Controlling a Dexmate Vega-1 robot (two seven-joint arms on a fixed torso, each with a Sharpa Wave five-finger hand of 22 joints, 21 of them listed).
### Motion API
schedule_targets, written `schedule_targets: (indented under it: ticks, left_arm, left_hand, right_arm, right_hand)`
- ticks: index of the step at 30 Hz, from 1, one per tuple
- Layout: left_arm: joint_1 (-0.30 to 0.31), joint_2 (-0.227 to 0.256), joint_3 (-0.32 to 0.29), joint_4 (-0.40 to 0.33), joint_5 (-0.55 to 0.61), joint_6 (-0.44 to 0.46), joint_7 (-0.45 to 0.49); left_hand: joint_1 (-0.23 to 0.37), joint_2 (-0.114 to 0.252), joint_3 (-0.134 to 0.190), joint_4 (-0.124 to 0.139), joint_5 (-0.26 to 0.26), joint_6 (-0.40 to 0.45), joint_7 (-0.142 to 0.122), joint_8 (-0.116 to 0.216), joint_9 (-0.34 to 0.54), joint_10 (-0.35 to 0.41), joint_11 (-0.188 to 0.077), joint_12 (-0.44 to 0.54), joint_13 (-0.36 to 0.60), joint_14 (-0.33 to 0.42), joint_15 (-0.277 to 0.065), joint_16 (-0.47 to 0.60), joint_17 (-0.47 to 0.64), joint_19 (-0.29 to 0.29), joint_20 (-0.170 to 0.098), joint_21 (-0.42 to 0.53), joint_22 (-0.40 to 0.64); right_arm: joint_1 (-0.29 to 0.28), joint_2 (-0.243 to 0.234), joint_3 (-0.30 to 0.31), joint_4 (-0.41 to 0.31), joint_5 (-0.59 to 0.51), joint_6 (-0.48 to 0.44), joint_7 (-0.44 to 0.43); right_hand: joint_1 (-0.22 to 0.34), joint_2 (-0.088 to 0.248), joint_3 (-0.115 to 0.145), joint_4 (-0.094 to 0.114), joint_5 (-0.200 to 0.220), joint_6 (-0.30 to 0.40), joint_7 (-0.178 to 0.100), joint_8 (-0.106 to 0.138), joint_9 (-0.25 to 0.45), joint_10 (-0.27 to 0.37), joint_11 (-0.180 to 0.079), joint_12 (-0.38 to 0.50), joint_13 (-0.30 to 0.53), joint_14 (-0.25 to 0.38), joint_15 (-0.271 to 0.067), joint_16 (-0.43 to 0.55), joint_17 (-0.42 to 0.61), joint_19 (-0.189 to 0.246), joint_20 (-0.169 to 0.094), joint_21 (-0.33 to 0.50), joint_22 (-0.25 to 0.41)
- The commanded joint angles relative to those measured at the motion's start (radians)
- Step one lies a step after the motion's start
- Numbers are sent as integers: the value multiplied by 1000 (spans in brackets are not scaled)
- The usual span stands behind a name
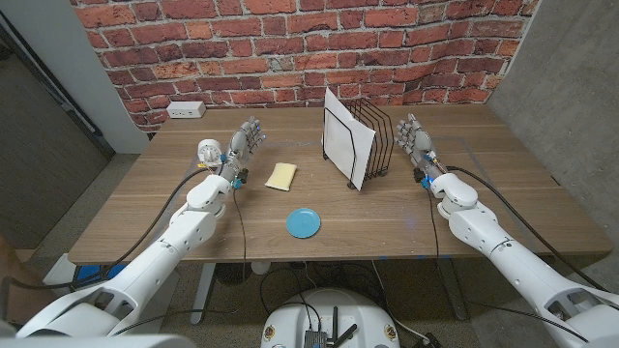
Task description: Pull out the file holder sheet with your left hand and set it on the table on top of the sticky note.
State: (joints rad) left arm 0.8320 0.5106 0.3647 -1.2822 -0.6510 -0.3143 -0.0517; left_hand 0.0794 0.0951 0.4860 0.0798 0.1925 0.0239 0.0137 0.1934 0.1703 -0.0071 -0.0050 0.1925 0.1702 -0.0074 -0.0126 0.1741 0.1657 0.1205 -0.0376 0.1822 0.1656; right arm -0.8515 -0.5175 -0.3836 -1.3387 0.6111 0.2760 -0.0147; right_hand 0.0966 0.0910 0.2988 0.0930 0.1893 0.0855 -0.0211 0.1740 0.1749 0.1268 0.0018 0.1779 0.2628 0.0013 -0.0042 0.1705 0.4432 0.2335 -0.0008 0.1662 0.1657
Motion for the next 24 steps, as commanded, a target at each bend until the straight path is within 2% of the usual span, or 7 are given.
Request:
schedule_targets:
  ticks: [1, 9, 13, 24]
  left_arm:
    - [9, 17, -13, -28, 10, -9, 20]
    - [26, 36, -19, -82, 27, 19, 68]
    - [36, 72, -17, -136, 44, 61, 83]
    - [42, 121, -23, -202, 100, 68, 108]
  left_hand:
    - [6, 49, 11, -6, 4, 15, -1, 2, 2, 1, -5, 5, 5, 0, -8, 5, 2, 12, -60, 8, 1]
    - [10, 46, 16, -16, 3, 18, -3, -1, 2, 4, -7, 4, 5, 4, -9, 5, 1, 13, -62, 7, 1]
    - [11, 45, 18, -21, 3, 22, -4, -1, 2, 8, -9, 5, 5, 7, -11, 5, 1, 16, -62, 8, 1]
    - [19, 37, 25, -39, 1, 29, -8, -2, 2, 19, -15, 7, 5, 15, -15, 5, 1, 21, -65, 8, 1]
  right_arm:
    - [-4, -5, -9, -31, -37, -7, -40]
    - [5, -13, -4, -30, -33, -15, -32]
    - [3, -9, -4, -29, -46, -7, -51]
    - [-21, -12, 7, -43, -56, -1, -88]
  right_hand:
    - [3, 2, 6, -2, 7, -6, 1, 5, 3, -3, -2, 3, 0, -7, -5, 5, 0, -3, -6, 5, 3]
    - [3, 2, 8, -4, 8, -8, 2, 5, 2, -5, -4, 4, -7, -2, -12, 10, -7, -2, -10, 10, 3]
    - [1, 4, 9, -5, 9, -5, 2, 8, 2, 3, -4, 8, -12, 10, -13, 16, -13, 4, -12, 14, 2]
    - [-3, 5, 12, -7, 11, -3, -3, 10, 2, -10, -9, 5, -23, 15, -16, 19, -24, 12, -17, 19, 2]
